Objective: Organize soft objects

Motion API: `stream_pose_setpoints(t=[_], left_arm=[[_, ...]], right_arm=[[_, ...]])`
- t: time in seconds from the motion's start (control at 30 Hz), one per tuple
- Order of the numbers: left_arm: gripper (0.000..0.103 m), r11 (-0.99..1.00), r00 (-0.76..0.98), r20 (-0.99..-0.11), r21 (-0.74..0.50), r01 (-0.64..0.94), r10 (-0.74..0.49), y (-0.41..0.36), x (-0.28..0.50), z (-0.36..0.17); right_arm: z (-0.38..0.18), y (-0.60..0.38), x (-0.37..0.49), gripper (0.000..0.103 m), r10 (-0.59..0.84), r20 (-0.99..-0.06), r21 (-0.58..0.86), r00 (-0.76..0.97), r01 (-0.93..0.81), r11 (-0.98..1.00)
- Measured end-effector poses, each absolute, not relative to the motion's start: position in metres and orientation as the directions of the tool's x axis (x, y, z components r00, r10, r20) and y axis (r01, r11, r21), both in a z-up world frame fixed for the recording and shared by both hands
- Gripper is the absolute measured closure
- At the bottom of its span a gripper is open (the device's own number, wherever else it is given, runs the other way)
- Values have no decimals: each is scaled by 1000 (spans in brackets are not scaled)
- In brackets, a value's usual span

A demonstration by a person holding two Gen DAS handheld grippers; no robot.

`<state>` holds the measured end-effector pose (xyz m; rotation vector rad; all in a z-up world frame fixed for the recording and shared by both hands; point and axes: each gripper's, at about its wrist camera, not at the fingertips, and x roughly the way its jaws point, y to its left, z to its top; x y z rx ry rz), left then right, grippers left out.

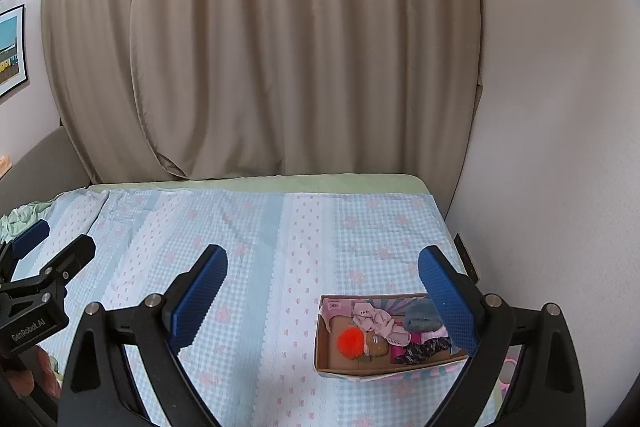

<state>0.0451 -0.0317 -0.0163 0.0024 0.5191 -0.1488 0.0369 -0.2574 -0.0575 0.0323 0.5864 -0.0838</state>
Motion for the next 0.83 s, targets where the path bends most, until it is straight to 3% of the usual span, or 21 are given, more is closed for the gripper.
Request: stream_pose_setpoints(t=[0.6,0.83], left_arm=[[0,994,894,-440,24,107,-85,-32,39,-13],[0,993,888,-451,25,117,-93,-24,54,-21]], right_arm=[[-60,-256,43,8,-72,-555,-8,829,81,997],[-70,-247,61,8,-70,-598,-10,799,80,997]])
